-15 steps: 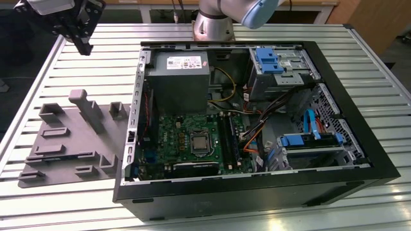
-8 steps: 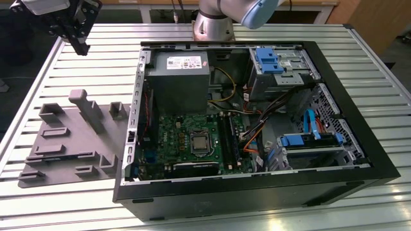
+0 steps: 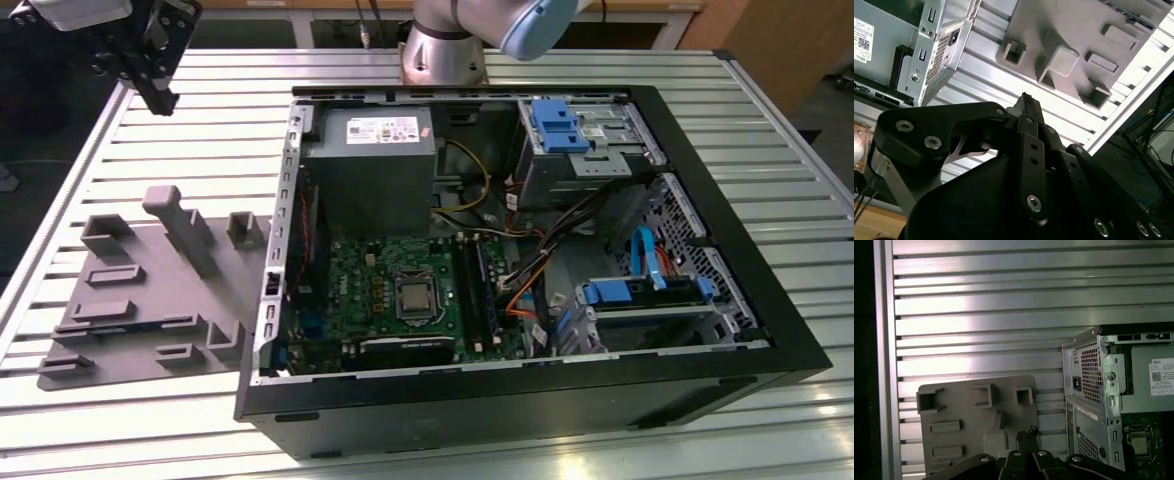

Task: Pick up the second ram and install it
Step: 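Reach for the second ram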

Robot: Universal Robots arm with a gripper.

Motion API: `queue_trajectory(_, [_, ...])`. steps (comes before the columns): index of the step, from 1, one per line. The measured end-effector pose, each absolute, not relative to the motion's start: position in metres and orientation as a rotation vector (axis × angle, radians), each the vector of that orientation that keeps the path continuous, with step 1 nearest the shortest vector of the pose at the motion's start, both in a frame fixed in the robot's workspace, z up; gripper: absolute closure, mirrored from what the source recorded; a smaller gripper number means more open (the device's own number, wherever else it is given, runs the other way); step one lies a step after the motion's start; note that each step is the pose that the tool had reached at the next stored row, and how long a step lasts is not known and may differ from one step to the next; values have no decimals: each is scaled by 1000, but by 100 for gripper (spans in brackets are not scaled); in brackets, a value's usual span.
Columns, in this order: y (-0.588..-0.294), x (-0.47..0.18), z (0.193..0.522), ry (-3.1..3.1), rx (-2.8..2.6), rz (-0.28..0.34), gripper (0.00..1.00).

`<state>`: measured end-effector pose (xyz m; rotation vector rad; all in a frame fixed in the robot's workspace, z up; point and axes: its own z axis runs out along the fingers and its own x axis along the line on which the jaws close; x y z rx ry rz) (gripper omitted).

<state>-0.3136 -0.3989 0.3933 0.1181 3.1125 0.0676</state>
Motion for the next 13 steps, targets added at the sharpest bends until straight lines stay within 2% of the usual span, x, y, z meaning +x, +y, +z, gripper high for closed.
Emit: queue_trajectory(13, [-399, -324, 393, 3112, 118, 68, 89])
